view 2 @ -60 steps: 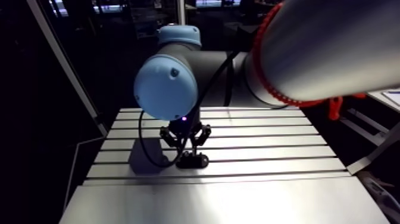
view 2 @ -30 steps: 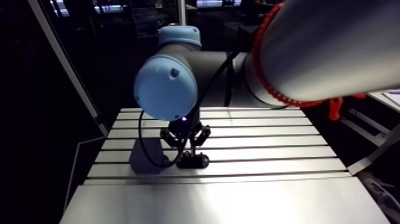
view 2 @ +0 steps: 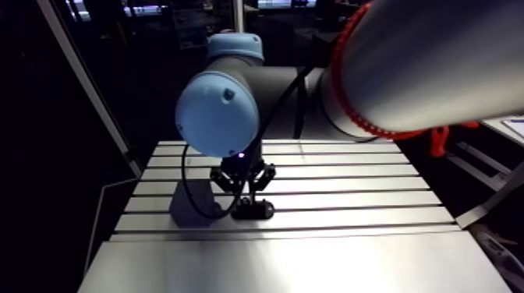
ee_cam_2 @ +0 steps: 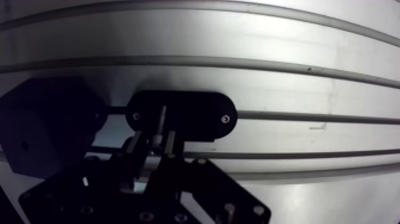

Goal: Pick up the M10 bolt and insert it into the hole until fully seated.

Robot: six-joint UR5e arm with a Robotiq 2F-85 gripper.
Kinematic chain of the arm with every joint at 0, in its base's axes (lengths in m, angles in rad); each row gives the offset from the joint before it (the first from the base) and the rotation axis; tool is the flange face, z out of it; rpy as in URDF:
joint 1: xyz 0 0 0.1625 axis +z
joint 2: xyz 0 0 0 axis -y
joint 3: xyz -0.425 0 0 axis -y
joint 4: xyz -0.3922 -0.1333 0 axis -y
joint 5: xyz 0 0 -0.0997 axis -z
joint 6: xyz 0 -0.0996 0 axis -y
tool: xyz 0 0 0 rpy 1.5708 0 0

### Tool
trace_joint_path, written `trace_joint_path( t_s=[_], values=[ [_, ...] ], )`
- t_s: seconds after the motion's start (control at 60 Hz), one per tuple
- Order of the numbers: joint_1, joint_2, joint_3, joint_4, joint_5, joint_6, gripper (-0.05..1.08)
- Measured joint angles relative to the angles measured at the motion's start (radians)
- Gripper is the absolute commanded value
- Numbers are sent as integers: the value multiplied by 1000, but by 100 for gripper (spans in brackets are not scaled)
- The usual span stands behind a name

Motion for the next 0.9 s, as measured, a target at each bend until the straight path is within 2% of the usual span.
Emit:
trace_joint_path(
  t_s=[0.3, 0.583, 0.9],
  values=[
    [-1, 1, -2, 0, 0, -1, 84],
    [-5, -5, -7, 2, 9, -2, 97],
    [-1, -22, -28, 2, 9, -7, 108]
  ],
)
